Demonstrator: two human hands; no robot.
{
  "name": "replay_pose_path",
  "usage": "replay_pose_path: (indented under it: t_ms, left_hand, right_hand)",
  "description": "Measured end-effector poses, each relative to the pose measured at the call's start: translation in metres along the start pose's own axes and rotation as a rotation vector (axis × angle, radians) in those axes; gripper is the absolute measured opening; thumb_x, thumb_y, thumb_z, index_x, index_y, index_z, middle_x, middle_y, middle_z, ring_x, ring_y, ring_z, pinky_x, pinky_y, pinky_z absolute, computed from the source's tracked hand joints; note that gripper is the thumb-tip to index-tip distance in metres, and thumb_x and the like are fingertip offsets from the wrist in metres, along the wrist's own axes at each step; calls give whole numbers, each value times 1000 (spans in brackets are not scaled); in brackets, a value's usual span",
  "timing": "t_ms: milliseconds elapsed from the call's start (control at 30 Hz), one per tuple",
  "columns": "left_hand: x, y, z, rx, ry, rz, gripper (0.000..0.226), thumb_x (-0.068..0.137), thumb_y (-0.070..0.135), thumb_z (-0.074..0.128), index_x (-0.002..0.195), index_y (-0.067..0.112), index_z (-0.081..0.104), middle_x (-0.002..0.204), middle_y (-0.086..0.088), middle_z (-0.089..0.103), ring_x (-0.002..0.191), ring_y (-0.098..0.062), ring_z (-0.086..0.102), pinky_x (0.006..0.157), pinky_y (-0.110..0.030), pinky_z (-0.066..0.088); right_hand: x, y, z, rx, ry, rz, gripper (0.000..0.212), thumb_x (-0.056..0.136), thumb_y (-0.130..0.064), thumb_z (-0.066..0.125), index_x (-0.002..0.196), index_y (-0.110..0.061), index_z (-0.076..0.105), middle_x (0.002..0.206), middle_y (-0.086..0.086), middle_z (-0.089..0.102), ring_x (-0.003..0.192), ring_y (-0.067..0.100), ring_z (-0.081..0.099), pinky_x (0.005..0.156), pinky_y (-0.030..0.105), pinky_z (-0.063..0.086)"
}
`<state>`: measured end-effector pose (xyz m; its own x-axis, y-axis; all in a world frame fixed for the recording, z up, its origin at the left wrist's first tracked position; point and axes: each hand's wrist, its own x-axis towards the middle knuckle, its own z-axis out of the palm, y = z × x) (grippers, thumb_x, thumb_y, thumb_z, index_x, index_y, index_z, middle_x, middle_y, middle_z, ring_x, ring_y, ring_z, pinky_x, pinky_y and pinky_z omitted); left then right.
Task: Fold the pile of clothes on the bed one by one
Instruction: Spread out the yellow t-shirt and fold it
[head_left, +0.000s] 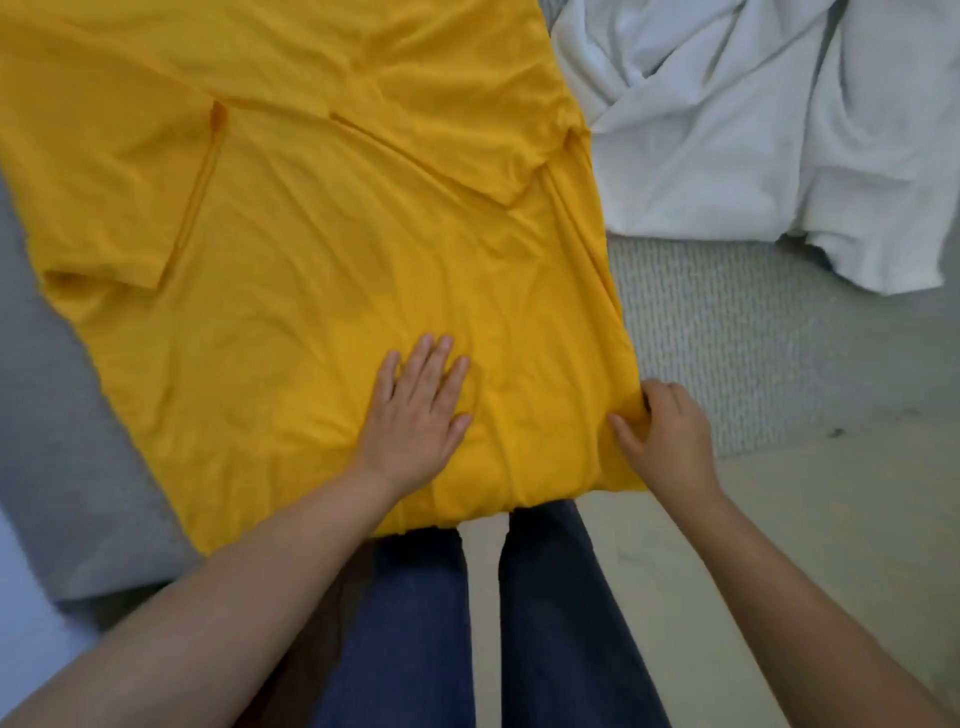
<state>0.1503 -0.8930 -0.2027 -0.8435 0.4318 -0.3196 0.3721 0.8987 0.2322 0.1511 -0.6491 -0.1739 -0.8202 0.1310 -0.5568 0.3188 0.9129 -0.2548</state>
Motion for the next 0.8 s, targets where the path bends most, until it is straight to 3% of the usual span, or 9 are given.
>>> replay_pose_path:
  t_ms: [167,233,300,400,500,600,667,733,800]
  left_hand:
    - [-5,38,12,-93,60,-258,49,85,28,41,122,-2,55,129,-21,53,117,-40,51,91,-62,38]
    - [-7,49,20,-165,107,-335,50,89,23,46,132,-2,43,140,-21,40,129,-41,36,105,-59,24]
    - [-21,62,26,-209,146,-372,54,86,23,51,131,-4,43,140,-23,39,129,-43,35,105,-59,22]
    - [-51,93,36,-194,138,-386,66,76,34,65,124,-9,49,133,-29,45,121,-48,43,98,-63,28]
    - [-76,120,55,-303,103,-589,88,76,46,66,139,-2,28,149,-22,19,139,-38,16,113,-48,2]
    - [-78,123,65,-376,193,-640,98,70,49,71,141,0,24,151,-19,15,141,-35,10,112,-45,-4]
    - [-73,119,66,-406,200,-658,99,69,51,70,142,3,23,152,-15,14,142,-31,9,112,-41,-6]
    - [-72,114,63,-430,203,-685,97,73,63,59,142,4,25,152,-15,14,142,-29,10,112,-41,-3]
    - [-76,113,54,-419,282,-683,96,75,72,41,134,-3,40,145,-26,28,134,-41,27,108,-54,18]
  right_hand:
    - [-23,14,7,-133,-50,-55,16,86,-13,58,86,3,58,101,19,58,96,31,52,81,37,32]
    - [-25,19,6,-197,-68,-124,14,89,-16,53,83,-3,53,91,13,56,90,29,52,79,35,30]
    - [-27,24,1,-168,-118,-137,16,92,-17,49,79,-10,42,73,4,47,77,26,49,75,35,32]
    - [-32,31,-17,59,-173,-112,10,93,-12,48,89,-8,39,71,3,44,67,20,43,57,30,31]
    - [-36,29,-45,292,-196,-71,14,93,-11,49,101,-14,37,84,7,49,65,15,47,52,27,39]
    - [-33,15,-73,530,-402,-28,25,94,-2,44,92,-27,42,86,6,50,65,18,51,50,29,47]
    - [-26,-2,-82,661,-501,-8,33,93,5,41,83,-25,50,81,4,54,57,15,55,47,25,49]
    - [-10,-27,-83,821,-487,50,32,92,8,37,75,-15,52,65,3,60,47,12,57,47,22,50]
    - [10,-53,-81,1041,-437,130,31,94,8,31,75,-10,48,60,5,62,50,14,60,52,24,53]
